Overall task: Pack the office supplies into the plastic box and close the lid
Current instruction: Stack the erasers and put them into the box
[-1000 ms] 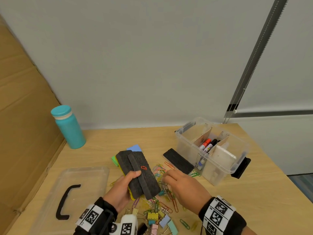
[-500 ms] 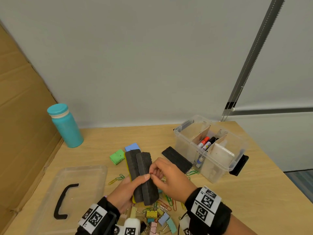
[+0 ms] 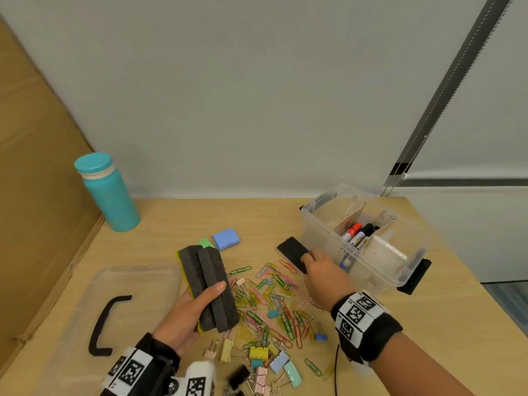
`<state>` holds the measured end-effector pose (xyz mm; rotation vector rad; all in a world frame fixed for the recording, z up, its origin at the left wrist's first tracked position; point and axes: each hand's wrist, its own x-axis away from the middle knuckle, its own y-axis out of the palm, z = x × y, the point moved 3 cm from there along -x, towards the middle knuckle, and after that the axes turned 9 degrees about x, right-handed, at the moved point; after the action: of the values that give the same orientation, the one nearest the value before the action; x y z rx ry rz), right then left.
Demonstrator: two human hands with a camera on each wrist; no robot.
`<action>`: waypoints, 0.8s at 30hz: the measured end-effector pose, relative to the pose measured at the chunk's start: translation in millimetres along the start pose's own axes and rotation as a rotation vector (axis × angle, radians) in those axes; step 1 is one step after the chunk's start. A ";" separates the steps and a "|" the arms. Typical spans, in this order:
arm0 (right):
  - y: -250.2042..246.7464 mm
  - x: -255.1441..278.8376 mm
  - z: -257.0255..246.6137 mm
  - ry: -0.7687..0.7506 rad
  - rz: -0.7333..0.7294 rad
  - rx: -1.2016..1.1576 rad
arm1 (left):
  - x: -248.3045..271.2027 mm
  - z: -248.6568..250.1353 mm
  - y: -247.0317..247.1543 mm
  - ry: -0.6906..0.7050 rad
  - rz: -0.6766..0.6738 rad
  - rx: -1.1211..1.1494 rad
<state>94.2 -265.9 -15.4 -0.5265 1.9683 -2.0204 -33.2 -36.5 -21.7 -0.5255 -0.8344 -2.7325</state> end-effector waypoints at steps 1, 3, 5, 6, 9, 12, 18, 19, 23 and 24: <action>4.2 -5.7 1.4 0.038 -0.019 0.031 | 0.1 -1.3 -1.3 -0.007 0.000 -0.008; 13.3 -12.3 -0.2 0.089 -0.067 0.124 | 0.0 -3.8 -3.8 -0.027 0.004 -0.025; 19.2 -14.7 -5.0 0.106 -0.065 0.217 | 0.4 -5.0 -6.2 -0.042 0.008 -0.040; 19.9 -15.3 -7.4 0.113 -0.050 0.235 | 1.1 -5.0 -7.6 -0.043 0.017 -0.040; 20.0 -17.2 -10.6 0.136 -0.035 0.207 | 2.6 -4.5 -10.9 -0.036 0.037 -0.027; 21.0 -16.5 -10.7 0.160 -0.078 0.162 | 4.7 -2.7 -9.5 -0.030 0.045 -0.016; 20.3 -5.8 -3.4 0.240 -0.175 0.106 | 6.7 -4.2 -1.6 -0.039 0.055 -0.032; 19.7 -3.8 -2.3 0.246 -0.188 0.093 | 7.9 -4.2 0.7 -0.040 0.052 -0.035; 3.4 5.6 -0.9 0.223 -0.156 -0.043 | 18.4 1.3 10.3 -0.020 0.033 -0.015; -4.7 8.1 -1.0 0.203 -0.118 -0.097 | 19.3 2.2 10.3 -0.025 0.033 -0.014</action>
<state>86.8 -268.3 -10.2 -0.4860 2.2106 -2.1319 -46.8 -45.8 -7.2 -0.5720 -0.8052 -2.7090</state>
